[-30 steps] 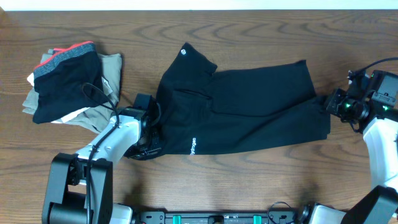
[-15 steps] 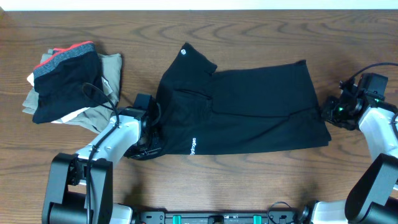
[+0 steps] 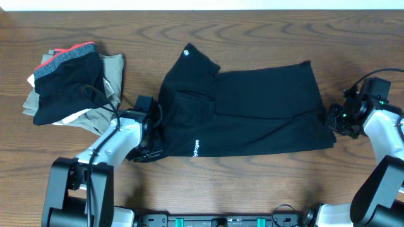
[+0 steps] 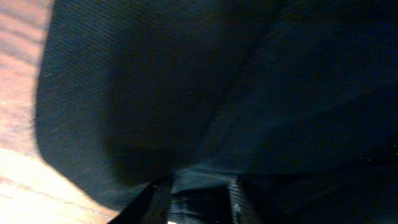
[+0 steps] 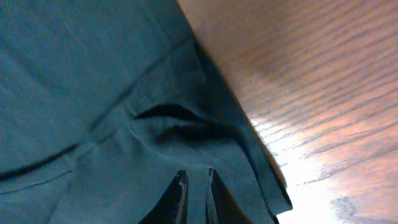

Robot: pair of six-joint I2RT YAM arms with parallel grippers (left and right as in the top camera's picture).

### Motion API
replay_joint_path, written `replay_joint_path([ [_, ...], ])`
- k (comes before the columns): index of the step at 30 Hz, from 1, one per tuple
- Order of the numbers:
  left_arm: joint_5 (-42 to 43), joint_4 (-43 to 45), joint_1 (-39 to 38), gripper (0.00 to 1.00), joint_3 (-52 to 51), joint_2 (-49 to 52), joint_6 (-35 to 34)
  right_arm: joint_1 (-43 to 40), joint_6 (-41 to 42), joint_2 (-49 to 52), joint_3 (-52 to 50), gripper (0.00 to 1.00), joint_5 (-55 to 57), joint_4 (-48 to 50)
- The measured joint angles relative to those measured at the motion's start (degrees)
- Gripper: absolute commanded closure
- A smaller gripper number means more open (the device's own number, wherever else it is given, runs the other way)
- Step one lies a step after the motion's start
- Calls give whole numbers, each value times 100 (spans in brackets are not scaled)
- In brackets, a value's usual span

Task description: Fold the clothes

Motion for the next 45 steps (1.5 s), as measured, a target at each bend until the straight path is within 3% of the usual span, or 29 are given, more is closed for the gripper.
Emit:
replay_joint_path([
  [13,37,393,28,36,-192,-1303,-15,0,2,2,-1032,90,-2,933],
  [21,525,1491,28,35,-197,-1469,433,0,2,-24,-1067,90,-4,990],
  [34,1624,1620,28,37,-197,-413,907,0,4,-24,-1067,89,-4,986],
  [35,1659,1637,28,43,-197,-350,925,0,2,-24,-1067,90,-4,986],
  [38,1705,1681,28,77,-197,-229,944,0,2,-24,-1069,89,-4,986],
  [40,1720,1703,28,90,-197,-208,1005,0,4,-24,-1069,90,-4,986],
  [41,1720,1711,28,94,-197,-208,994,0,2,-24,-1069,90,-4,986],
  [45,1735,1703,28,94,-197,-208,1051,0,4,-24,-1067,89,-4,986],
])
